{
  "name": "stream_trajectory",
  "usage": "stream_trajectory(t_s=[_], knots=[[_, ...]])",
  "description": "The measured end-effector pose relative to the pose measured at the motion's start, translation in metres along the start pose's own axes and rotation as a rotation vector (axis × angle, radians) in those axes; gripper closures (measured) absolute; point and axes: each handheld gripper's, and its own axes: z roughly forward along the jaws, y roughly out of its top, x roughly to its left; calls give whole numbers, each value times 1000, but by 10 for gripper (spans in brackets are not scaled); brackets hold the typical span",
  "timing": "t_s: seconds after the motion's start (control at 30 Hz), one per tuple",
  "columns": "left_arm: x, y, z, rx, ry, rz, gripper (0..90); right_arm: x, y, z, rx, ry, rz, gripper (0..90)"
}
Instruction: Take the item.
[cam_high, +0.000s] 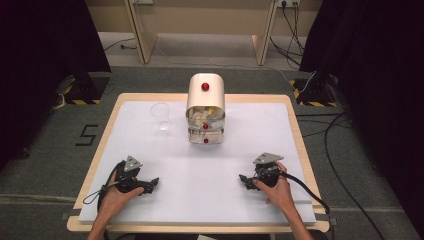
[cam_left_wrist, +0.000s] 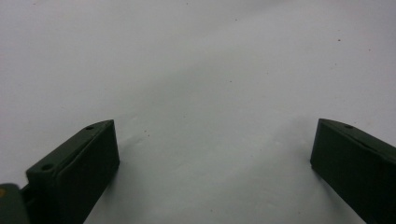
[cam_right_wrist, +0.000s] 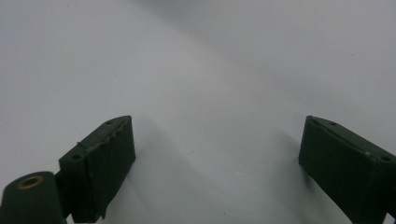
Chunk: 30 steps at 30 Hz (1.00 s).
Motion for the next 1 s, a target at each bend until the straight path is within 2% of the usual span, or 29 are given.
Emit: stream_trajectory(t_s=[0.17,0.37,0.43,0.6,0.63,0.87,0.9,1.0], knots=[[0,0,-1,-2,2,2,16,0,0,0,0,0,0,112],[-4,-1,-6,-25,-27,34,149,0,0,0,0,-1,-3,112],[-6,0,-6,-30,-18,46,148,0,0,0,0,-1,1,111],[-13,6,-7,-52,-28,69,147,0,0,0,0,-1,1,110],[-16,10,-8,-61,-29,87,147,0,0,0,0,0,2,110],[-24,27,-12,-102,-46,108,147,0,0,0,0,0,2,110],[-26,34,-13,-115,-53,122,147,0,0,0,0,0,1,110],[-29,42,-15,-136,-73,128,146,0,0,0,0,0,2,110]])
